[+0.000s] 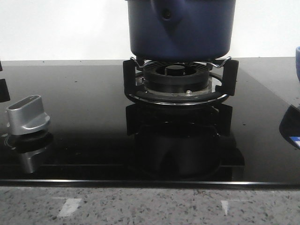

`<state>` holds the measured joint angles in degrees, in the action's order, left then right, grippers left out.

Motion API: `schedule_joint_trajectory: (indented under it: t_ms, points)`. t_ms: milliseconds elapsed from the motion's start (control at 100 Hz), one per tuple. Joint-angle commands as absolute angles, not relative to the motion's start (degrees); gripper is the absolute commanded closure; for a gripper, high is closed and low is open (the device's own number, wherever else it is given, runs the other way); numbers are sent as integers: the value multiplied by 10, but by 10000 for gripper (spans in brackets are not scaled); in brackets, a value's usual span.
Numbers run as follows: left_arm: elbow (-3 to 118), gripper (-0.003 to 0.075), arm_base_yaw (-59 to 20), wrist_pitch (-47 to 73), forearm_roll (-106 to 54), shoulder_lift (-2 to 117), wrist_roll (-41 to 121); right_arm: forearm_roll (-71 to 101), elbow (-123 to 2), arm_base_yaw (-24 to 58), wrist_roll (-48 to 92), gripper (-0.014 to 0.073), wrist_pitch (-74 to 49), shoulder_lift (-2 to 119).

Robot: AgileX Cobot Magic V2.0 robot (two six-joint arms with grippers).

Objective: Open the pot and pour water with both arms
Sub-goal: 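Grasp the blue knob of the glass lid with the left gripper, then lift the glass lid up off the saucepan with the left gripper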

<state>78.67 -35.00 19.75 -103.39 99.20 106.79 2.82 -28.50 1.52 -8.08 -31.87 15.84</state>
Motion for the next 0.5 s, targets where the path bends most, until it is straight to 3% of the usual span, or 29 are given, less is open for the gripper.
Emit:
schedule_joint_trajectory:
  t_ms: [0,490]
  points:
    - [809,173,-353,218,-1073,977,1064,21,-305,16,-77,157,-270,169]
    - [835,179,-353,227,-1073,1001,1064,21,-305,16,-77,157,-263,169]
